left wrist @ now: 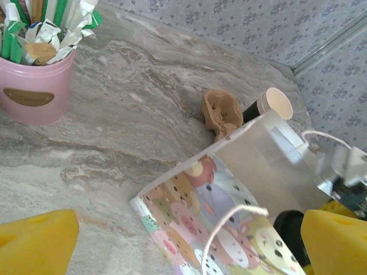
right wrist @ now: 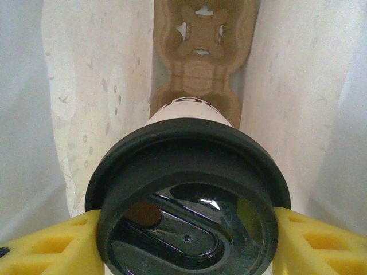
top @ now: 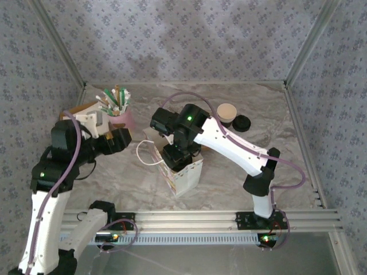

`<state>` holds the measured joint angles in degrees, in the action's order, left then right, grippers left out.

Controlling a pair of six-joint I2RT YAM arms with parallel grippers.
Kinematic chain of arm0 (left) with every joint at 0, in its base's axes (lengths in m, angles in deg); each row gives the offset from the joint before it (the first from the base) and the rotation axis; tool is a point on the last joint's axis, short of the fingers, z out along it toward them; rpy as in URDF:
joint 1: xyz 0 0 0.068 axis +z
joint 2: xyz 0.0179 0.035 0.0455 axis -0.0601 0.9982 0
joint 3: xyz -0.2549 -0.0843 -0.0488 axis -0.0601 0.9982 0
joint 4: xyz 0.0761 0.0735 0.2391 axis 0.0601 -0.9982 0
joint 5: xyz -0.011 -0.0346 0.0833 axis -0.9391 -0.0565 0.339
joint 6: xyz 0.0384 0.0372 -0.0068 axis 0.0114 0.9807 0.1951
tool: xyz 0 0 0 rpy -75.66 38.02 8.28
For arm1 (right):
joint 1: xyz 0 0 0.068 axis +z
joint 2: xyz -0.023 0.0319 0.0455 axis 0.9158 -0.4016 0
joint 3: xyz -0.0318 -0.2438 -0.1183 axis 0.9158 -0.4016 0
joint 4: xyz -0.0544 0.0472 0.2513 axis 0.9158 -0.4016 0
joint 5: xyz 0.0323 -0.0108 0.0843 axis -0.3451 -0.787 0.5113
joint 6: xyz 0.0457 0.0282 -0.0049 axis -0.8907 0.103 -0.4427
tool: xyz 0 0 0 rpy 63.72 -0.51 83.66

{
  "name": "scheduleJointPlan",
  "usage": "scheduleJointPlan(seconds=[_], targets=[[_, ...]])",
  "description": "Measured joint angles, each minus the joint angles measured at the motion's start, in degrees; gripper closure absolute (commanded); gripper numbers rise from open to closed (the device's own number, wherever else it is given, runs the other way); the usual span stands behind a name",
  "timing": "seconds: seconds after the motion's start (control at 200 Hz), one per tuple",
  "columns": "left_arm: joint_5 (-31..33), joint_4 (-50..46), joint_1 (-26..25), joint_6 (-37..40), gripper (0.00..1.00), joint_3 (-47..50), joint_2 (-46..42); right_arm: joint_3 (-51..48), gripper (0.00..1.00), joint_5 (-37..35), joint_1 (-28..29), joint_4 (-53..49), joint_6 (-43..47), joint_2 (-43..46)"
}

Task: Pack the takeout coffee

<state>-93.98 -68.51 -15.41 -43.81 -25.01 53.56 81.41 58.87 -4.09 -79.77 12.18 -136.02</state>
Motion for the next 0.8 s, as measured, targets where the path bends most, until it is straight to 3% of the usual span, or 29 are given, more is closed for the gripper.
scheduleJointPlan(seconds=[0.335, 0.595, 0.799], targets=[[-6.5, -3.1, 0.0, 0.1, 0.05, 2.0, -8.1, 0.0, 0.36, 0.0, -0.5, 0.0, 0.8, -1.8], [-12.0, -5.9, 0.0, -0.2, 0.18, 4.3, -10.4, -1.0, 0.36, 0.0, -0.7, 0.0, 1.2, -2.1], [-15.1, -6.0, 0.0, -0.5, 0.20, 7.5, -10.6, -1.7, 0.36, -0.1, -0.7, 0.0, 1.5, -2.1]])
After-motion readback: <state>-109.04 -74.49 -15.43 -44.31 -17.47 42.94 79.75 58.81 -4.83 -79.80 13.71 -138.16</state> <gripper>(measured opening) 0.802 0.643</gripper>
